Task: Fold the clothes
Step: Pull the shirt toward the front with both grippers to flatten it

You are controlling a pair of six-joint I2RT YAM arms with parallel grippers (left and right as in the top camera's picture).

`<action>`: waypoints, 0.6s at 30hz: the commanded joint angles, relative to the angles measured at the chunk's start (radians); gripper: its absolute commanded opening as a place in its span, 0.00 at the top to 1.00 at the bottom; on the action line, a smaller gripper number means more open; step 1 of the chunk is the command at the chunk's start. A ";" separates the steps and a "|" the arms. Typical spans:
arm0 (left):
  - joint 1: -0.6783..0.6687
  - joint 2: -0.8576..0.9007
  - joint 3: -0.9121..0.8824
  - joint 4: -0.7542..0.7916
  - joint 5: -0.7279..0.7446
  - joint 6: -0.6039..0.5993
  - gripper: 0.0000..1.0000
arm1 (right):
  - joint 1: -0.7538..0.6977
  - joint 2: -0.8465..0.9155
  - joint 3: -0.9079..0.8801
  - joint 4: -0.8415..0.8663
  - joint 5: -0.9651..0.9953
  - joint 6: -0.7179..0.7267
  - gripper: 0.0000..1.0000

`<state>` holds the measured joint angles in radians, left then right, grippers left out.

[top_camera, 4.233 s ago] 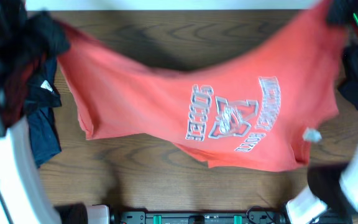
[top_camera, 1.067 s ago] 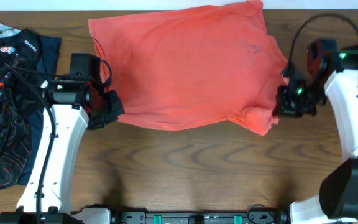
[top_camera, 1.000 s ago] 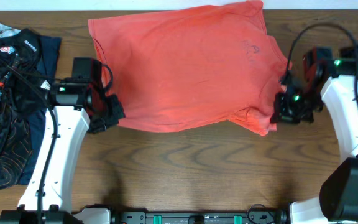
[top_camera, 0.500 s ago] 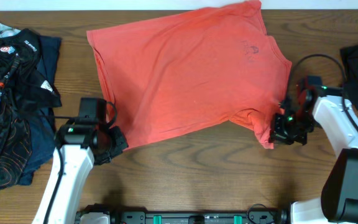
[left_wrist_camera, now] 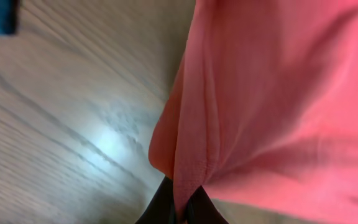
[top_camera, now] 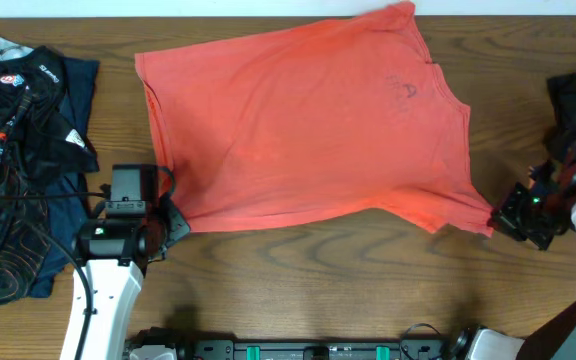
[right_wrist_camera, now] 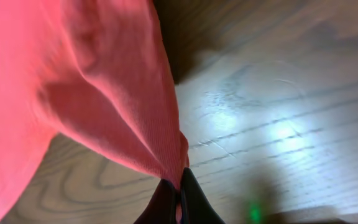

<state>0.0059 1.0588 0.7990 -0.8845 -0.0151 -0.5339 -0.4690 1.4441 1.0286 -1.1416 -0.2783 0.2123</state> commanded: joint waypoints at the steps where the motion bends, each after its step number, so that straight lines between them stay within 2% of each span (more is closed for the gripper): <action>1: 0.036 -0.007 -0.002 0.013 -0.051 -0.022 0.94 | -0.031 -0.059 -0.002 -0.013 0.002 0.018 0.98; 10: 0.056 -0.096 -0.002 -0.031 0.028 -0.022 0.94 | -0.035 -0.254 -0.003 -0.089 0.029 0.021 0.98; 18: 0.056 -0.135 -0.002 -0.102 0.034 -0.026 0.94 | -0.035 -0.336 -0.029 -0.178 0.042 0.043 0.98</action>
<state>0.0574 0.9401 0.7986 -0.9798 0.0200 -0.5507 -0.4946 1.1320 1.0233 -1.3094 -0.2531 0.2306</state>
